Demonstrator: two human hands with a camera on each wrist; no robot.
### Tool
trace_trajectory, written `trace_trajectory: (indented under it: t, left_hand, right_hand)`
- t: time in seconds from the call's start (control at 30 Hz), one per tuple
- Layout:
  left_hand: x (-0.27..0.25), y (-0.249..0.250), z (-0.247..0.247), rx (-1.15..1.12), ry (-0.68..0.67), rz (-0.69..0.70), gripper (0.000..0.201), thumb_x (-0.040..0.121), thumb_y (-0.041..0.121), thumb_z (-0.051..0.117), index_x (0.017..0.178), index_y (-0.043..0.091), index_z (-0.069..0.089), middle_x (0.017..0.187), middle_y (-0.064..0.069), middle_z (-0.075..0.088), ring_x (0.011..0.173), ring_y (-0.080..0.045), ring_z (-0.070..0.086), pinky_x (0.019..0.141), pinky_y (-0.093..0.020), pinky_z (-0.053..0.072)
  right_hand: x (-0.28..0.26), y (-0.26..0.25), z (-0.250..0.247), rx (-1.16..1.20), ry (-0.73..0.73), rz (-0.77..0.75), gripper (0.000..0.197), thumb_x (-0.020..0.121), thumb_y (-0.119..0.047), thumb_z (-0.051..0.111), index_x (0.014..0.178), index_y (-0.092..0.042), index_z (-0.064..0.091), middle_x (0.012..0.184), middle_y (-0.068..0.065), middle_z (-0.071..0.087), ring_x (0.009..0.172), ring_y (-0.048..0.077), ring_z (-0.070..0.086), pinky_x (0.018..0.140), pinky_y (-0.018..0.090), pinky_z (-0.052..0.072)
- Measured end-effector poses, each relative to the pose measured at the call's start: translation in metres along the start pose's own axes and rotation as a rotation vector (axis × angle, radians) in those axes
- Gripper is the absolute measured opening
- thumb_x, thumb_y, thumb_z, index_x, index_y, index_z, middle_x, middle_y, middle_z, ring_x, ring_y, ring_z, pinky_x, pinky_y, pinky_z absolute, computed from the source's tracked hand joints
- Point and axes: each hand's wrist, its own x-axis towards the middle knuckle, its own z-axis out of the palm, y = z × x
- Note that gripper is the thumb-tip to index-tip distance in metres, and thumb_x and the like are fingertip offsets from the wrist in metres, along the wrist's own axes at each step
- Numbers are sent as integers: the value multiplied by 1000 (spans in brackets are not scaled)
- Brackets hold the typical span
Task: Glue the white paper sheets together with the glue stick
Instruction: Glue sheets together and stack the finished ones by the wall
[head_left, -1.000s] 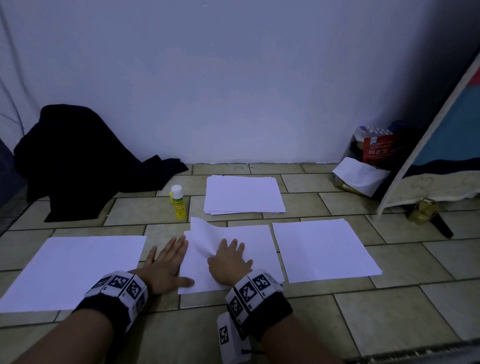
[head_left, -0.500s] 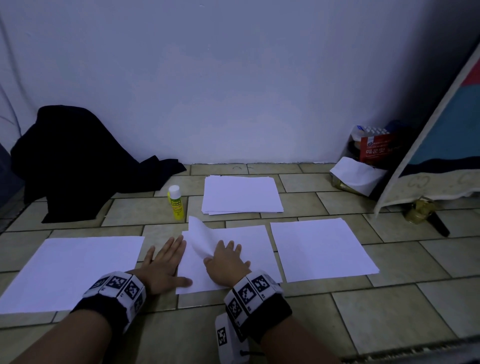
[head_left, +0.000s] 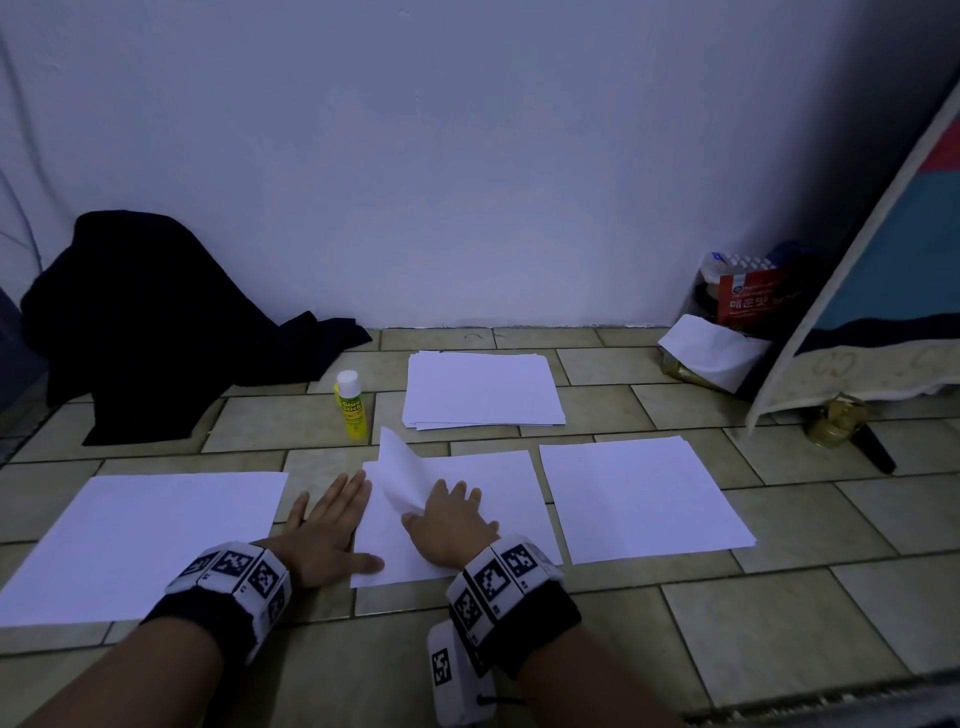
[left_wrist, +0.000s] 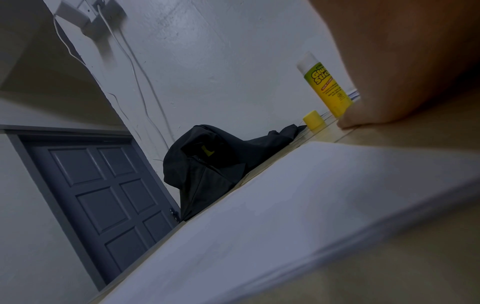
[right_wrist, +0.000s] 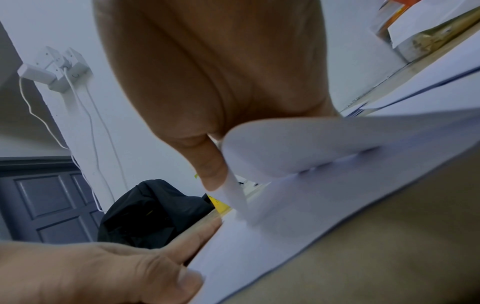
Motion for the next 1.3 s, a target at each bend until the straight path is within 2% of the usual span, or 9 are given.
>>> trace_trajectory:
  t: [0.1, 0.2, 0.33, 0.63, 0.83, 1.0, 1.13, 1.2, 1.3]
  left_hand:
    - [0, 1, 0, 4, -5, -5, 97, 95, 57, 43, 149, 12, -24, 155, -1, -31, 145, -17, -25, 117, -44, -10]
    - [0, -1, -1, 2, 4, 4, 99, 94, 57, 45, 149, 12, -23, 156, -1, -31, 145, -16, -24, 117, -44, -10]
    - [0, -4, -2, -7, -11, 27, 100, 93, 59, 44, 149, 13, -25, 155, 0, -31, 145, -16, -24, 117, -44, -10]
    - [-2, -10, 0, -33, 32, 88, 103, 93, 55, 49, 148, 11, -25, 152, -1, -38, 147, -16, -18, 117, -42, -9]
    - [-7, -9, -4, -59, 89, 104, 123, 85, 46, 66, 139, 1, -34, 146, -7, -44, 146, -22, -20, 118, -37, -6]
    - [-9, -17, -11, -164, 57, 124, 132, 78, 37, 78, 141, 8, -35, 148, -4, -43, 146, -22, -19, 120, -37, -1]
    - [-7, -22, -16, -216, 32, 127, 109, 86, 31, 70, 151, 17, -16, 155, 1, -31, 148, -23, -13, 121, -35, 2]
    - [-6, -20, -17, -264, 62, 109, 89, 93, 33, 59, 153, 17, -5, 158, 1, -24, 149, -22, -8, 121, -34, 5]
    - [-6, -15, -18, -263, 88, 99, 83, 92, 37, 56, 153, 16, 4, 160, -1, -16, 149, -21, -3, 120, -32, 8]
  right_hand:
    - [0, 3, 1, 43, 23, -33, 72, 96, -42, 44, 151, -13, 7, 158, 11, 9, 146, 31, 1, 113, 59, 12]
    - [0, 6, 1, 38, 32, -85, 60, 91, -41, 52, 141, -26, 22, 147, 12, 25, 141, 33, 14, 109, 59, 21]
    - [2, 7, -2, -52, -46, -91, 54, 91, -46, 50, 140, -31, 34, 153, 14, 15, 144, 35, 4, 111, 61, 18]
    - [3, 5, -1, -96, -50, -80, 53, 92, -44, 51, 142, -34, 36, 158, 11, 5, 146, 34, -3, 111, 60, 14]
    - [4, 8, 0, -89, -55, -85, 57, 91, -49, 52, 143, -34, 35, 159, 11, 0, 146, 33, -6, 112, 61, 11]
    - [8, 9, 5, -115, -26, -79, 47, 95, -43, 47, 140, -37, 35, 158, 10, 4, 146, 33, -3, 112, 60, 14]
    - [10, 8, 9, -192, -25, -88, 48, 93, -21, 48, 135, -36, 31, 155, 15, 6, 144, 37, 0, 109, 62, 21]
    - [9, 5, 10, -233, -17, -88, 47, 92, -22, 51, 133, -33, 31, 151, 20, 12, 141, 40, 8, 106, 61, 30]
    - [3, 2, 4, -277, -33, -97, 54, 90, -30, 58, 135, -29, 29, 147, 22, 21, 139, 41, 13, 105, 58, 32]
